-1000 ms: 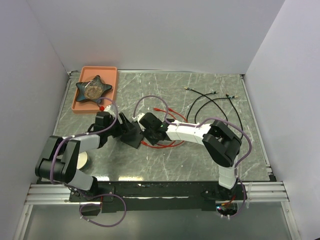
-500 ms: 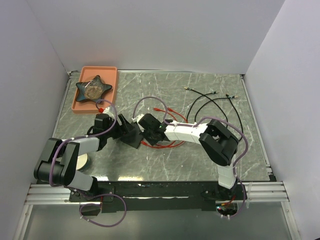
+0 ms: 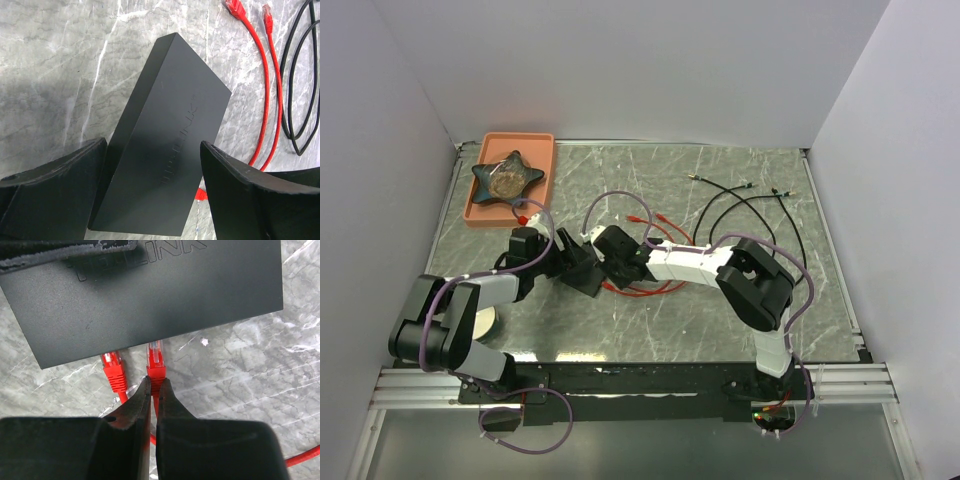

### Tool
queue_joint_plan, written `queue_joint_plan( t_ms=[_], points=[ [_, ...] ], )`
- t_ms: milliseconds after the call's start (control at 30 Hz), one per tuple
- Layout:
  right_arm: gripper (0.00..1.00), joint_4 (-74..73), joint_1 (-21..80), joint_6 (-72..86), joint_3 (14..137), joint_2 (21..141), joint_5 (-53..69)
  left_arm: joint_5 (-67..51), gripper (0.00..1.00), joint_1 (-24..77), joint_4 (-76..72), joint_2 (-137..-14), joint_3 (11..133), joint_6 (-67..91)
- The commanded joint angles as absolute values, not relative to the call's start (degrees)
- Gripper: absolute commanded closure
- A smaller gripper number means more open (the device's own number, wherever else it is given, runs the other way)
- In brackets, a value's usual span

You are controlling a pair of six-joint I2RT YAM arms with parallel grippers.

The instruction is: Insert the plug into the switch port

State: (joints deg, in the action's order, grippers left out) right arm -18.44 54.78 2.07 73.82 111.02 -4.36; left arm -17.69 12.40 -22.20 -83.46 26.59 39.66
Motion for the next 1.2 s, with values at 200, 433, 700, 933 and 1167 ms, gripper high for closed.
queue_joint_plan(
  t_ms=[200, 433, 700, 933, 1167],
  points=[
    [1.00, -14.42, 55.28, 2.37, 75.94, 111.27, -5.89, -18.90, 0.18, 12.39, -20.74, -85.69, 26.10, 38.85],
    [1.00, -12.48, 55.81, 1.76, 74.88, 109.78, -5.89, -19.25, 0.17, 12.39, -20.92, -86.04, 26.19, 38.76],
    [1.00, -11.95, 56.78, 0.53, 75.58, 108.63, -6.23, -19.51, 0.18, 12.39, -21.09, -86.48, 26.37, 38.67],
    [1.00, -10.90, 57.13, 0.44, 74.97, 106.96, -7.56, -19.78, 0.18, 12.39, -21.09, -86.84, 26.54, 38.50],
    [1.00, -10.20, 57.39, 0.53, 74.71, 106.00, -9.76, -19.95, 0.18, 12.39, -21.18, -86.84, 26.46, 38.50]
  ],
)
